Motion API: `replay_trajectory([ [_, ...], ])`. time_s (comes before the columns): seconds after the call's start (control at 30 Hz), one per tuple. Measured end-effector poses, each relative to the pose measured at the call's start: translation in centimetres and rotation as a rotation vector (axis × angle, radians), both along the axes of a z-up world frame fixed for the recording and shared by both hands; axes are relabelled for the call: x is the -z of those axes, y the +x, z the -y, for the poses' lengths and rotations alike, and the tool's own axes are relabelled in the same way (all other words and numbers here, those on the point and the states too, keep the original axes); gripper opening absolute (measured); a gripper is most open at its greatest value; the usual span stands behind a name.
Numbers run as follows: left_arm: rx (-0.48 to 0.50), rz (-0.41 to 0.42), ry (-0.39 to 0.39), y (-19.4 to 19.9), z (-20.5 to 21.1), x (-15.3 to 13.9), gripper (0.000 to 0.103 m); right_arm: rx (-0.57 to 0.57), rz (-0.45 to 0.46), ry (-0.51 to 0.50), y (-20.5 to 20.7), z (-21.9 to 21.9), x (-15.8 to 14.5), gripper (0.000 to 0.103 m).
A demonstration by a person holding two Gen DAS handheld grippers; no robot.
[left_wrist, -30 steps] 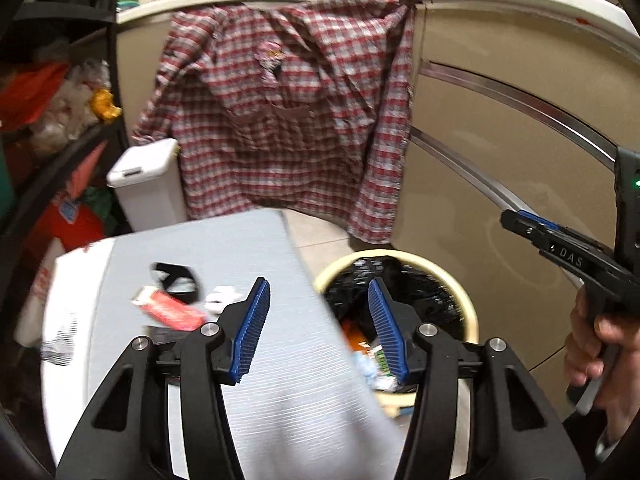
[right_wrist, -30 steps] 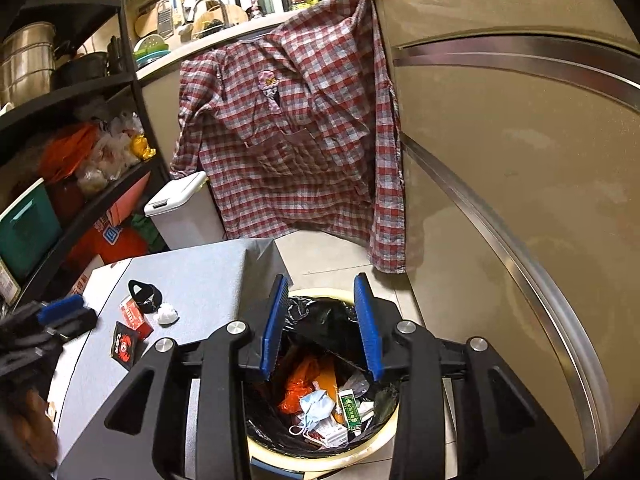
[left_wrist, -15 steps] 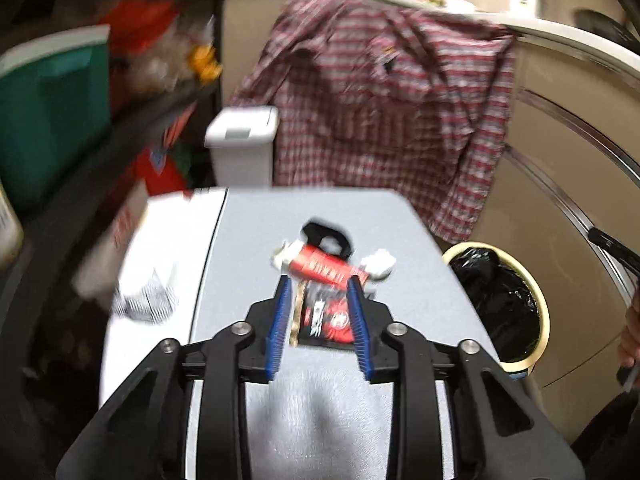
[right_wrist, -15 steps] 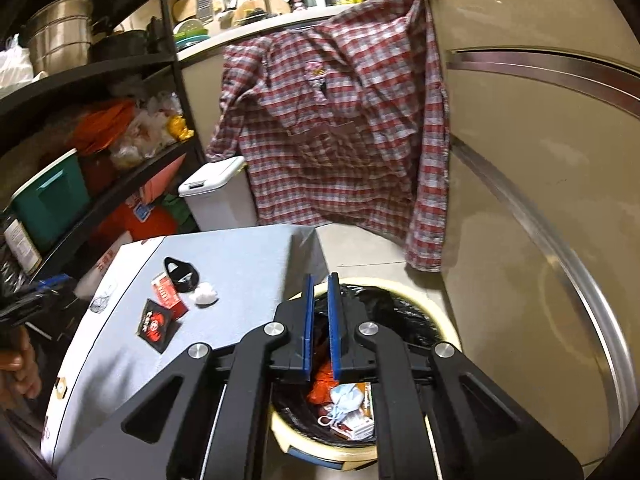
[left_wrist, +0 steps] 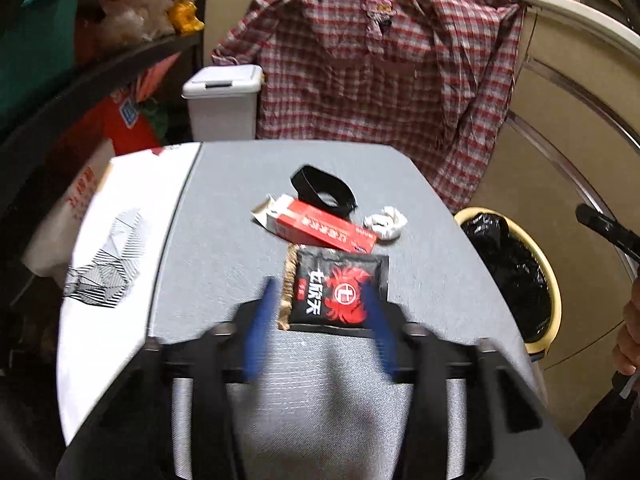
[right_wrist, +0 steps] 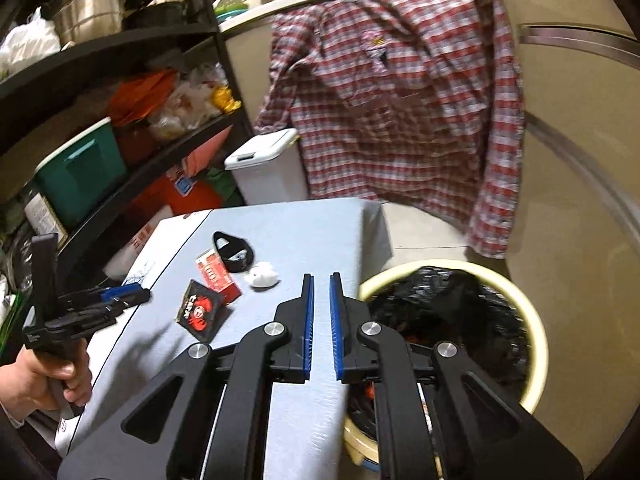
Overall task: Collect trash
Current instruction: 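Move both open tools back over the table toward the remaining trash, then grasp the black crab-print snack packet with the left tool while the right tool grasps the white tissue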
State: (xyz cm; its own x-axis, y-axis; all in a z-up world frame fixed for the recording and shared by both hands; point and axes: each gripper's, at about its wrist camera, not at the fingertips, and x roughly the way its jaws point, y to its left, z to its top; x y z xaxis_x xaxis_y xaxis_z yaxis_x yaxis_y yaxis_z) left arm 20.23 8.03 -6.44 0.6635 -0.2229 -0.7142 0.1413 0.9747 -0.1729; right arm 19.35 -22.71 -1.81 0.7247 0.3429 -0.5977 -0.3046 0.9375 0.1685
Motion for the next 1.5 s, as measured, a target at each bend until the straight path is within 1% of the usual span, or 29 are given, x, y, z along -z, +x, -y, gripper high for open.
replay_trajectory([
  [0.07,0.004,-0.004,0.008,0.4,0.4,0.8,0.075,-0.029,-0.002,-0.013,0.5,-1.1,0.3,0.009],
  [0.1,0.003,-0.013,0.015,0.7,0.6,1.3,0.080,-0.046,-0.005,-0.014,0.9,-1.8,0.4,0.013],
  [0.13,0.002,-0.023,0.017,0.9,0.7,1.6,0.082,-0.057,-0.009,-0.012,1.2,-2.2,0.6,0.019],
  [0.17,0.001,-0.041,0.011,1.4,0.9,2.2,0.083,-0.069,-0.019,-0.008,1.6,-2.8,0.8,0.023],
  [0.2,0.001,-0.051,0.006,1.6,0.9,2.5,0.083,-0.073,-0.021,-0.006,2.0,-3.2,1.0,0.030],
  [0.23,0.002,-0.058,0.005,1.8,1.0,2.7,0.083,-0.082,-0.023,-0.006,2.4,-3.7,1.2,0.035],
  [0.33,-0.001,-0.063,0.019,2.3,1.4,3.3,0.087,-0.116,-0.032,-0.039,4.0,-5.5,2.2,0.044],
  [0.37,-0.007,-0.069,0.022,2.6,1.5,3.5,0.088,-0.120,-0.035,-0.051,4.4,-5.9,2.6,0.045],
  [0.47,-0.013,-0.102,0.007,3.3,1.9,4.3,0.088,-0.129,-0.066,-0.074,6.0,-6.8,4.1,0.046],
  [0.6,-0.004,-0.124,0.029,3.9,3.1,5.2,0.090,-0.130,-0.113,-0.061,8.3,-7.4,5.7,0.047],
  [0.73,-0.026,-0.141,0.056,4.4,3.5,5.8,0.091,-0.150,-0.143,-0.045,10.1,-8.3,6.7,0.051],
  [0.83,-0.040,-0.145,0.078,4.8,3.6,6.1,0.091,-0.168,-0.169,-0.046,11.4,-9.5,7.8,0.051],
  [0.93,-0.053,-0.147,0.083,5.1,3.4,6.3,0.091,-0.181,-0.193,-0.053,12.3,-10.6,9.0,0.051],
  [1.1,-0.073,-0.146,0.109,5.2,3.1,6.4,0.091,-0.192,-0.213,-0.079,13.1,-11.6,10.4,0.051],
  [1.13,-0.078,-0.146,0.110,5.2,3.1,6.4,0.090,-0.193,-0.215,-0.088,13.1,-11.7,10.6,0.051],
  [1.2,-0.089,-0.141,0.122,5.1,2.8,6.4,0.085,-0.193,-0.219,-0.105,13.1,-11.8,10.8,0.051],
  [1.27,-0.097,-0.140,0.117,5.1,2.4,6.4,0.085,-0.190,-0.218,-0.117,13.0,-11.7,11.0,0.045],
  [1.33,-0.110,-0.142,0.111,5.1,2.1,6.3,0.083,-0.195,-0.220,-0.116,13.0,-11.5,11.0,0.029],
  [1.4,-0.117,-0.140,0.103,5.0,1.8,6.2,0.080,-0.194,-0.212,-0.123,12.9,-11.3,10.8,0.019],
  [1.47,-0.121,-0.131,0.104,4.8,1.6,5.9,0.075,-0.187,-0.196,-0.124,12.7,-11.2,10.6,0.017],
  [1.5,-0.119,-0.127,0.106,4.8,1.6,5.7,0.071,-0.186,-0.192,-0.122,12.6,-11.1,10.5,0.016],
])
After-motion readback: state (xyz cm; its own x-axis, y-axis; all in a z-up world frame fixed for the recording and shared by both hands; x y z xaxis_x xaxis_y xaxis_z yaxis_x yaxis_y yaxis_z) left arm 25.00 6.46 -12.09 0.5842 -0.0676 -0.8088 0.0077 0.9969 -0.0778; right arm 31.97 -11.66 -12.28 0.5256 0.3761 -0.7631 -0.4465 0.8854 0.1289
